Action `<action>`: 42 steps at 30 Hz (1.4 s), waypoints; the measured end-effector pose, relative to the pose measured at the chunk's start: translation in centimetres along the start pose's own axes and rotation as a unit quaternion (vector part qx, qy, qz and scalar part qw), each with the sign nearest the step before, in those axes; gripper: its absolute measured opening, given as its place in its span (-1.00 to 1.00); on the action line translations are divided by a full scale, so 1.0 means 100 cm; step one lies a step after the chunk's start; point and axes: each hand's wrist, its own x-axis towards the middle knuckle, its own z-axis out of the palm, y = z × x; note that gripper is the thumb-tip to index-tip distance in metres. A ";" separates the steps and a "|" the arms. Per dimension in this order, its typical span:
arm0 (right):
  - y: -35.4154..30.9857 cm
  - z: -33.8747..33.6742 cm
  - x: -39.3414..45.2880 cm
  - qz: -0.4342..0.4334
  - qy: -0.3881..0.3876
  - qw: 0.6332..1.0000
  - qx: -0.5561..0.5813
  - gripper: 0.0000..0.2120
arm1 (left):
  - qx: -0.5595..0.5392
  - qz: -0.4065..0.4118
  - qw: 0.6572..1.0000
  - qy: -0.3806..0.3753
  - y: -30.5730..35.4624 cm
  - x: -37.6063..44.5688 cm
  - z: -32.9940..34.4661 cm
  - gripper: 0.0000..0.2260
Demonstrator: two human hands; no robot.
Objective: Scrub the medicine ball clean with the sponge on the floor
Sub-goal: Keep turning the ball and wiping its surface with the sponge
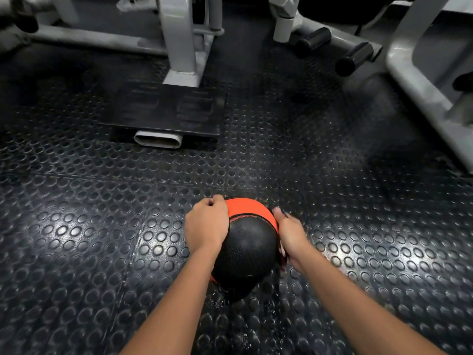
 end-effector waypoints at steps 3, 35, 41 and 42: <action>-0.016 0.010 -0.017 -0.174 0.021 0.984 -0.043 -0.69 | 0.013 0.004 1.000 -0.006 -0.002 0.000 -0.002 -0.66; 0.027 -0.013 -0.038 0.042 -0.043 0.997 0.051 -0.60 | -0.040 0.316 0.945 -0.068 -0.074 -0.031 -0.010 -0.55; 0.015 -0.002 -0.058 -0.180 -0.004 0.983 -0.033 -0.77 | -0.046 0.307 0.949 -0.057 -0.083 -0.027 -0.015 -0.56; 0.016 -0.001 -0.060 -0.211 -0.006 0.976 -0.048 -0.80 | -0.048 0.308 0.949 -0.057 -0.085 -0.027 -0.016 -0.56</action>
